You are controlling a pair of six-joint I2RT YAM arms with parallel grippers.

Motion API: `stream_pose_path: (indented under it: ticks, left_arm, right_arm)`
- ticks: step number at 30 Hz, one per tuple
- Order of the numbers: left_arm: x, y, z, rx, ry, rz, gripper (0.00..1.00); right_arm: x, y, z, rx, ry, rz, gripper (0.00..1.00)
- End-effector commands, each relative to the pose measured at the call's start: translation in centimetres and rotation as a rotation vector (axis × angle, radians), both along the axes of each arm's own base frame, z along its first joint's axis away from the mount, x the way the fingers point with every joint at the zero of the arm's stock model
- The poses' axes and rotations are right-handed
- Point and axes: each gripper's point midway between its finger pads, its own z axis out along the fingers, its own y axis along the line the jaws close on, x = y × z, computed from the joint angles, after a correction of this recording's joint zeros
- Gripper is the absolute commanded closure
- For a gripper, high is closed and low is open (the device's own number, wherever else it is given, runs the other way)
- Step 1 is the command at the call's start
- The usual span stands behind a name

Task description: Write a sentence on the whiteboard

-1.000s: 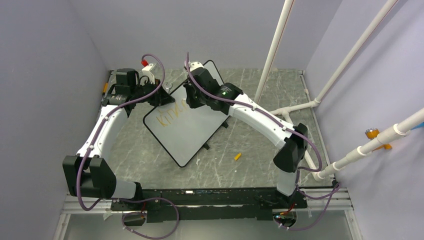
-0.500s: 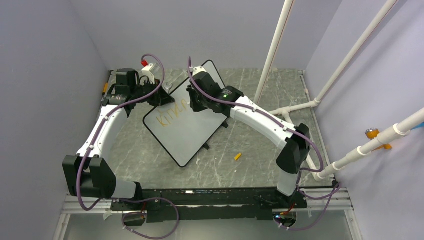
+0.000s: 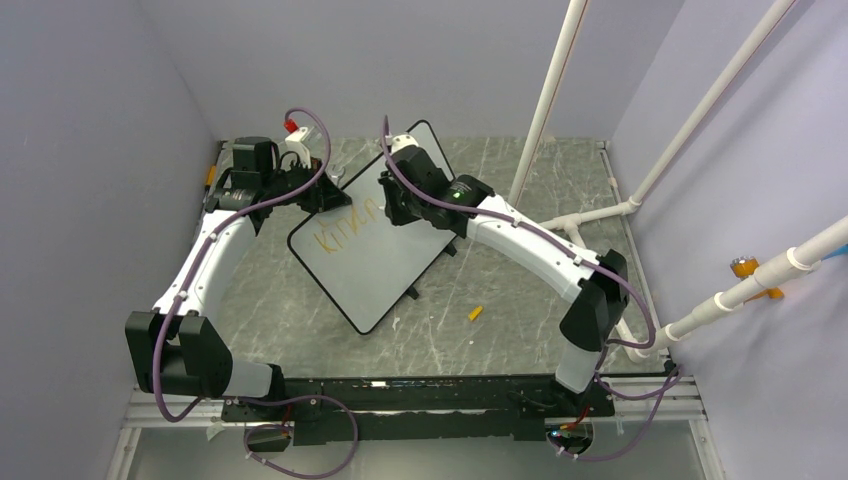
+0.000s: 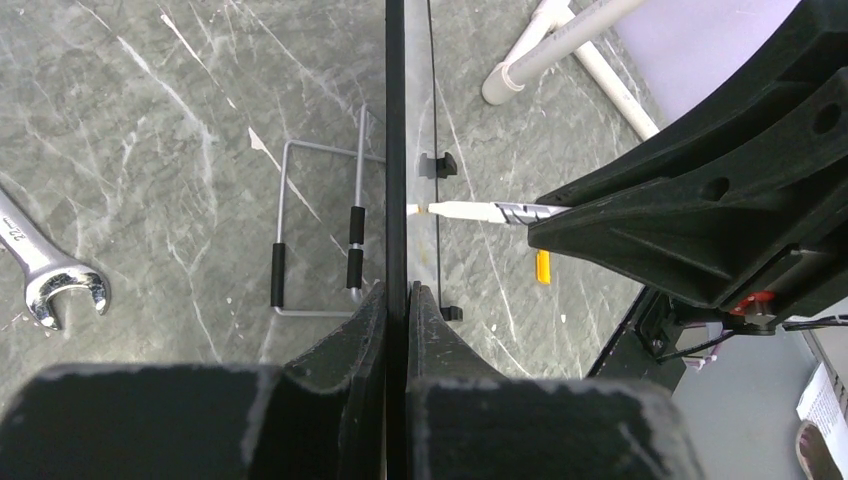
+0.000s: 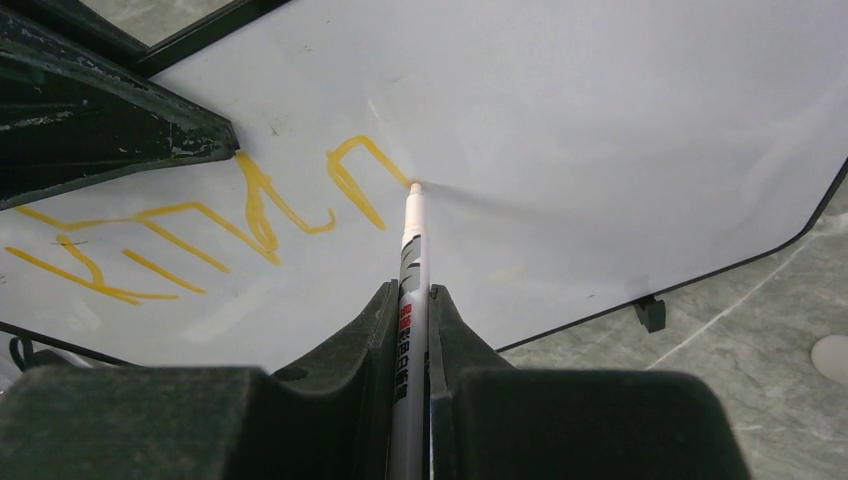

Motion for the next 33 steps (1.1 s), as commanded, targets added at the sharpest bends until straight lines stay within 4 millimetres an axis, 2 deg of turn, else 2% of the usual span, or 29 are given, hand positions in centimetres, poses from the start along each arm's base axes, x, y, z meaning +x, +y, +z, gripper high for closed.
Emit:
stream_pose_path:
  ticks: [1, 7, 15, 23, 33]
  left_arm:
    - [0.0, -0.4, 2.2, 0.014, -0.129, -0.045, 1.00]
    - [0.1, -0.3, 2.1, 0.024, -0.127, -0.040, 1.00]
    - [0.0, -0.3, 2.2, 0.024, -0.132, -0.041, 1.00]
    - [-0.1, -0.4, 2.3, 0.019, -0.133, -0.047, 1.00]
    - [-0.2, -0.4, 2.3, 0.023, -0.134, -0.048, 1.00]
  right_arm:
    - [1.0, -1.0, 4.4, 0.079, -0.103, -0.031, 1.00]
    - [1.3, -1.0, 6.0, 0.121, -0.127, -0.017, 1.00]
    - [1.7, 0.0, 6.4, 0.146, -0.121, 0.007, 1.00]
    - [1.9, 0.8, 5.9, 0.153, -0.105, 0.019, 1.00]
    - [2.0, 1.2, 4.2, 0.133, -0.079, 0.026, 1.00]
